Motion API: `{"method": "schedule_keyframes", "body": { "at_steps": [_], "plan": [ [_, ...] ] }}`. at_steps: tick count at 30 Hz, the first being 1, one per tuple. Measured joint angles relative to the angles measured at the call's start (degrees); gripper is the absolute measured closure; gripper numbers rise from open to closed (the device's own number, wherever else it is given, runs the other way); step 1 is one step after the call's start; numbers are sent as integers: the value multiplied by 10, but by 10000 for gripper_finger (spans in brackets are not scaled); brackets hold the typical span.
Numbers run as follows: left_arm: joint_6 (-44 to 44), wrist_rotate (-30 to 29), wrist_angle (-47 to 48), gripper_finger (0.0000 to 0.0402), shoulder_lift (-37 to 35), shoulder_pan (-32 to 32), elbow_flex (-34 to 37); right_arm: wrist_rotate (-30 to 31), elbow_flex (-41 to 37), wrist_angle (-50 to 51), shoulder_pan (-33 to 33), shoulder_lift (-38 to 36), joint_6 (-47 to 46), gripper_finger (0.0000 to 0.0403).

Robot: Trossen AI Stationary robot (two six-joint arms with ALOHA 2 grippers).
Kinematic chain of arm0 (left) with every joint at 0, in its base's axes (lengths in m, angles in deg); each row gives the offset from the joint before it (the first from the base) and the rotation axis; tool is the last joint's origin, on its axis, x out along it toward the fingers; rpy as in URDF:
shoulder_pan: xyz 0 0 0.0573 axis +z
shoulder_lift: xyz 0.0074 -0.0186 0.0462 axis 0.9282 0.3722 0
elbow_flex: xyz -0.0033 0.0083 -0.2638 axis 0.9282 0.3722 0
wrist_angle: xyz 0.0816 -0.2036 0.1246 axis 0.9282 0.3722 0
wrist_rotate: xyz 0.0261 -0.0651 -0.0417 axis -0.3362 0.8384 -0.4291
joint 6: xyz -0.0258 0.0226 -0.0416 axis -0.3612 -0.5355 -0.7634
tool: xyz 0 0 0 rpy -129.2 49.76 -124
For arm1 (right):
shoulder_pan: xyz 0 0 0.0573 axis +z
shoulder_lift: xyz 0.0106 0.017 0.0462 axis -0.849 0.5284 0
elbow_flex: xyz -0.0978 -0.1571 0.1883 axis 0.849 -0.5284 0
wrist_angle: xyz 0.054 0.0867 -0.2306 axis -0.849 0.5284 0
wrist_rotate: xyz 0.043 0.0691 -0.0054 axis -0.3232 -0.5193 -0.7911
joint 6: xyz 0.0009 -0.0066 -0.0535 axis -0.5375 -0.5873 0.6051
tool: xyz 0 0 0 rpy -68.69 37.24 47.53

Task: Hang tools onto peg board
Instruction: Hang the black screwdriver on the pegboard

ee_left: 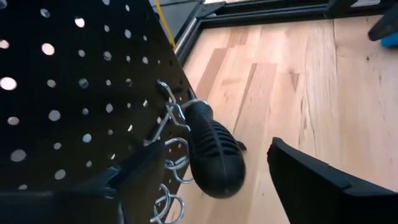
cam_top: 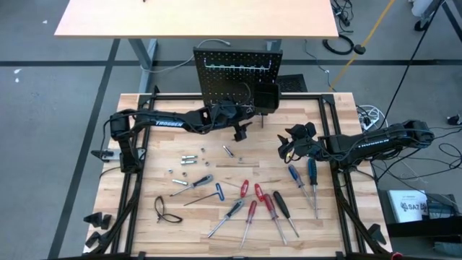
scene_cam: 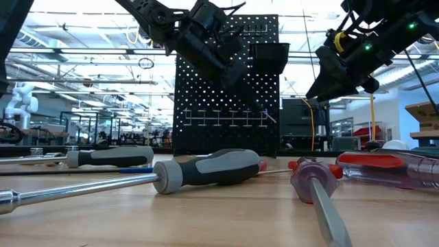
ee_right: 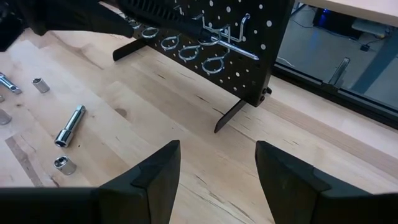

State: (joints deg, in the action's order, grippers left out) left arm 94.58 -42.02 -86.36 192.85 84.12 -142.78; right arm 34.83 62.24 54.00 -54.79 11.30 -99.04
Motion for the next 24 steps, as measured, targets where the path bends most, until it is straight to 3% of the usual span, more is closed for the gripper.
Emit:
{"method": "schedule_keyframes", "body": {
  "at_steps": [11, 24],
  "plan": [
    [0, 0, 2, 188, 1, 0, 0, 0, 0, 0, 0, 0, 0, 204],
    [1, -8, 4, 301, 1, 0, 0, 0, 0, 0, 0, 0, 1, 204]
  ]
}}
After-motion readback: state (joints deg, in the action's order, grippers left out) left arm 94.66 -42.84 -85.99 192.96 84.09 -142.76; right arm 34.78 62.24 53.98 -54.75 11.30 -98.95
